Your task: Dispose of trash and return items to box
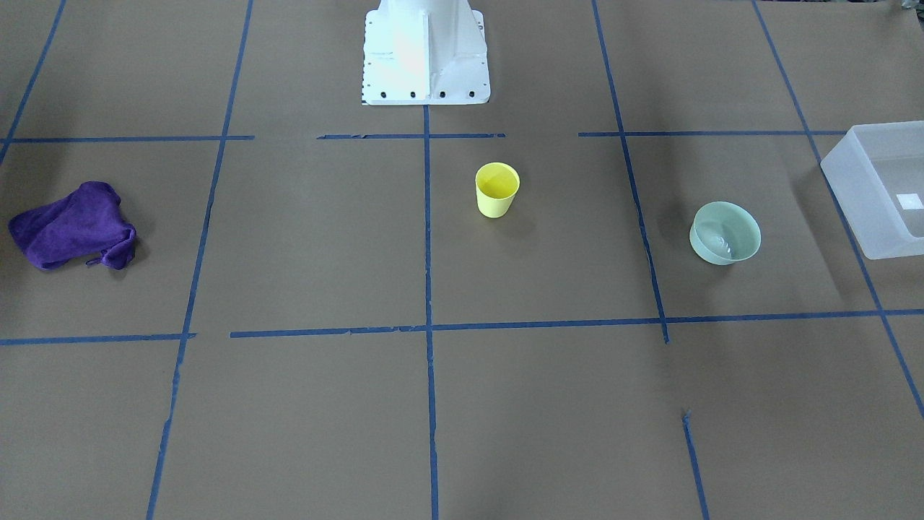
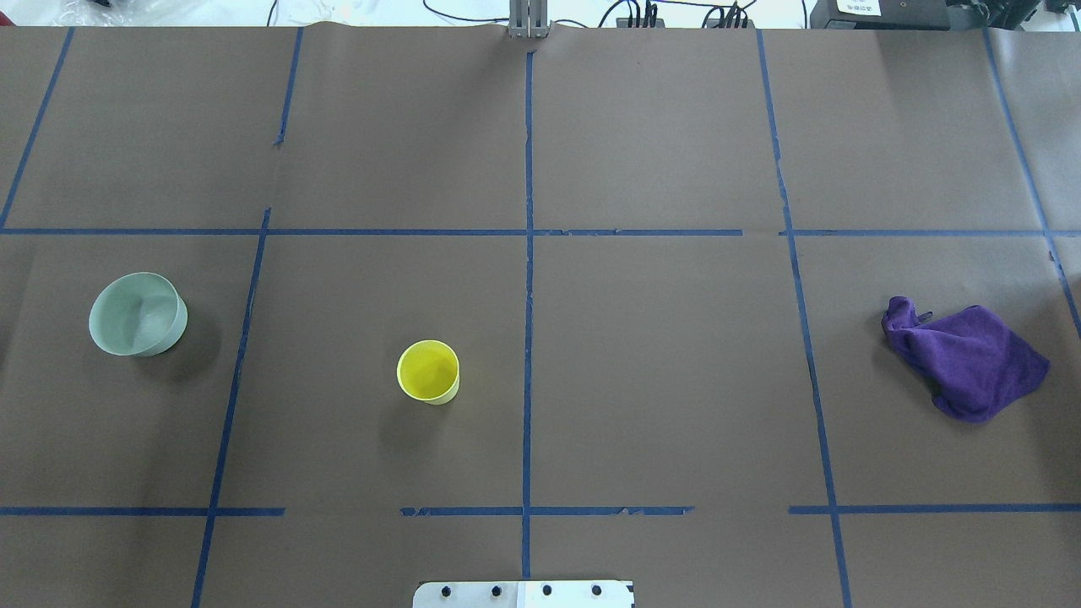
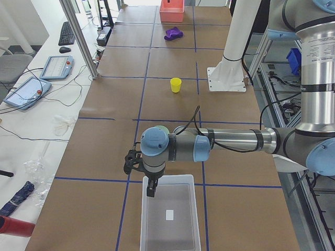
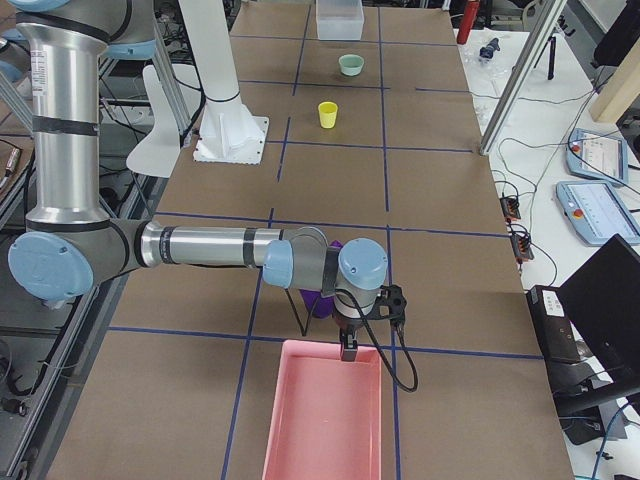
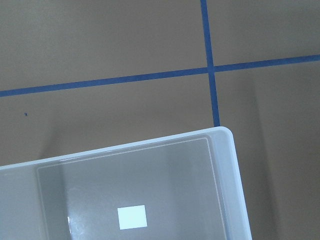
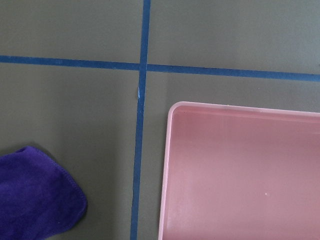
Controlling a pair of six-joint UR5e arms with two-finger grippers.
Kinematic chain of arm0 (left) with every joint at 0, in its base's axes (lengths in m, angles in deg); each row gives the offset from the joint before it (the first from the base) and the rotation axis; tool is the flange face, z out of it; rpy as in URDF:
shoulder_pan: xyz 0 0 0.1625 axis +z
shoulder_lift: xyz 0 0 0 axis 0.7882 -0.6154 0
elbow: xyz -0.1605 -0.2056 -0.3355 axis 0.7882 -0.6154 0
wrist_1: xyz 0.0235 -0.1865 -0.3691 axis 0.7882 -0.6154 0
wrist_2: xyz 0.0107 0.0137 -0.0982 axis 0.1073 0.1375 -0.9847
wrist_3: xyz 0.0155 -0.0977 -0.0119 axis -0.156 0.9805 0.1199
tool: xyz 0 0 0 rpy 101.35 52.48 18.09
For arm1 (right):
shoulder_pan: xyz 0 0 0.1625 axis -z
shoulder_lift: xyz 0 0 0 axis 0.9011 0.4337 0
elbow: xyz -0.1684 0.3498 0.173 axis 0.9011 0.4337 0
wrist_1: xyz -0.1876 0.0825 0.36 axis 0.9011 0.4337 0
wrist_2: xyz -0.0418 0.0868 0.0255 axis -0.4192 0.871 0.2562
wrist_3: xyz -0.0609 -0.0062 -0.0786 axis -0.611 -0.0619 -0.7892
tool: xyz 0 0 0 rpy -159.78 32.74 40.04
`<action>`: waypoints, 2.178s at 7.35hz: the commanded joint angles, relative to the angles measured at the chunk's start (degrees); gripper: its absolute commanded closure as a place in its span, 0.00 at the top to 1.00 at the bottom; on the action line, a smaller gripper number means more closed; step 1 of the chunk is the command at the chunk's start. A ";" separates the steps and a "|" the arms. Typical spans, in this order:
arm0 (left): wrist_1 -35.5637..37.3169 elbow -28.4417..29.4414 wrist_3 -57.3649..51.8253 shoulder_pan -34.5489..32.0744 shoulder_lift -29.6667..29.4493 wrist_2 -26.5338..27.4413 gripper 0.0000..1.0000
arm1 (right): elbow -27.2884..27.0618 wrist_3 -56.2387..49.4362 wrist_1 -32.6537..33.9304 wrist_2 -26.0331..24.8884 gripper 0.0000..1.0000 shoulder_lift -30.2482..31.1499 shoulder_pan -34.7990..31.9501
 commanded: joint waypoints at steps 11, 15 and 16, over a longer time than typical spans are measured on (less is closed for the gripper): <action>-53.26 4.46 18.13 6.69 -5.41 -0.02 1.00 | -3.61 4.95 -18.54 -0.10 1.00 -0.75 1.26; -45.88 -4.48 47.44 31.46 -12.45 13.60 1.00 | -1.50 6.83 -23.47 0.35 1.00 -1.80 1.69; -36.15 -10.33 56.04 36.73 -14.38 14.30 1.00 | -1.33 6.83 -23.47 0.35 1.00 -1.98 1.78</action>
